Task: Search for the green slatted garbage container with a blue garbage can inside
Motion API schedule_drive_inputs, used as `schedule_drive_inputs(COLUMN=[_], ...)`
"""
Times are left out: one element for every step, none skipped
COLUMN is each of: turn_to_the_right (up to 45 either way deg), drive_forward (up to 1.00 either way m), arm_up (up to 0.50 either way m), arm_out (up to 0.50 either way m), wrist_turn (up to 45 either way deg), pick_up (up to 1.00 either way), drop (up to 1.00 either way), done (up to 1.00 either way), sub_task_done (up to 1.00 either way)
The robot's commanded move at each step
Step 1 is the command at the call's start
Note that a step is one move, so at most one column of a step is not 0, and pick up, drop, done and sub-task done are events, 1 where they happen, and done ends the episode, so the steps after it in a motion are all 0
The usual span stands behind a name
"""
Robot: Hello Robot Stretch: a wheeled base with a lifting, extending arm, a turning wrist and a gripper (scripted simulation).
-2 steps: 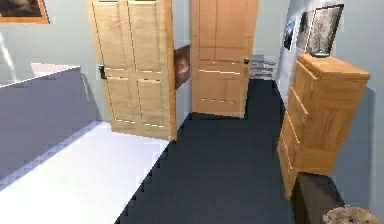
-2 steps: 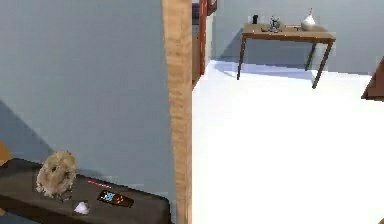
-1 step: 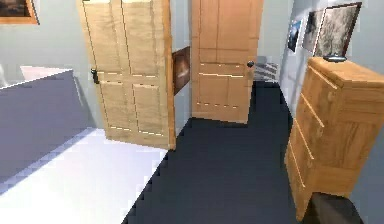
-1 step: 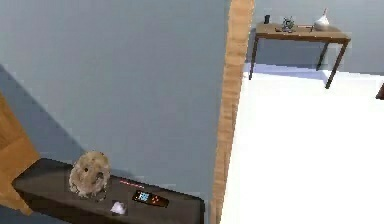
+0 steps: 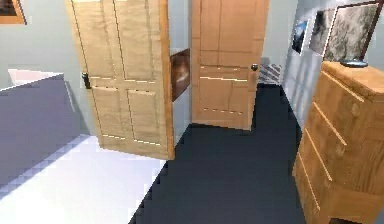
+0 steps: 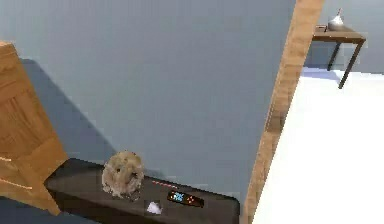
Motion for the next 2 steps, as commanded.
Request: schedule_drive_inputs(turn_to_the_right=[24.0,0.0], drive_forward=[0.0,1.0], arm_up=[0.0,0.0], arm_out=[0.0,0.0], wrist_turn=[0.0,0.0], pick_up=[0.0,0.0], drop=[0.0,0.0], done=[0.0,0.0], sub_task_done=[0.0,0.0])
